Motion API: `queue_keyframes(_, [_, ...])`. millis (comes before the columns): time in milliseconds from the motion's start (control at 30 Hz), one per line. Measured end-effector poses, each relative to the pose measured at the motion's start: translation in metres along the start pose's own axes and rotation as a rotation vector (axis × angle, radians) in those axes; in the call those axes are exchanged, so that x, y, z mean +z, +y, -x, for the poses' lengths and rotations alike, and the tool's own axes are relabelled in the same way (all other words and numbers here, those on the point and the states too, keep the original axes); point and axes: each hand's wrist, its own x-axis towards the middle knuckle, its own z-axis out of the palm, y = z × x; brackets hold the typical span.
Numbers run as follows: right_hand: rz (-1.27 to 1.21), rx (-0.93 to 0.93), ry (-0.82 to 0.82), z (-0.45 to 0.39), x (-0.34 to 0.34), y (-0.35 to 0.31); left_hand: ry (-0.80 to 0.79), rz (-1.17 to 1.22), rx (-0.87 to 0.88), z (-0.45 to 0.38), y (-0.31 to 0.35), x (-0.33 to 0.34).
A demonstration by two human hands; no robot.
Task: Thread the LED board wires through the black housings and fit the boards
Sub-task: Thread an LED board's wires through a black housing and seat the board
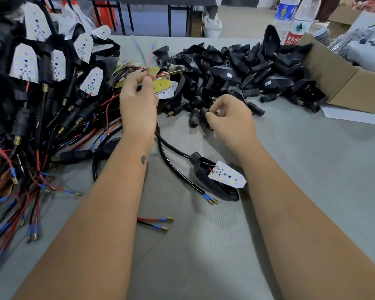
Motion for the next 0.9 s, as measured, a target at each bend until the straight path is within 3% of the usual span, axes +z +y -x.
queue_keyframes(67, [-0.045, 0.006, 0.033, 0.0, 0.001, 0.001, -0.066, -0.168, 0.078, 0.004, -0.002, -0.001])
queue_keyframes(267, [-0.54, 0.005, -0.169, 0.005, 0.005, -0.016, -0.355, -0.465, 0.164, 0.018, -0.005, 0.016])
queue_keyframes(600, [-0.813, 0.08, -0.152, 0.004, -0.001, -0.015, -0.573, -0.365, 0.108, 0.028, -0.008, 0.026])
queue_keyframes(800, [-0.69, 0.097, -0.056, 0.004, 0.003, -0.013, -0.412, -0.192, -0.045, 0.029, -0.013, 0.03])
queue_keyframes(900, [-0.52, 0.02, -0.045, 0.004, 0.005, -0.012, -0.335, -0.085, -0.14, 0.026, -0.012, 0.031])
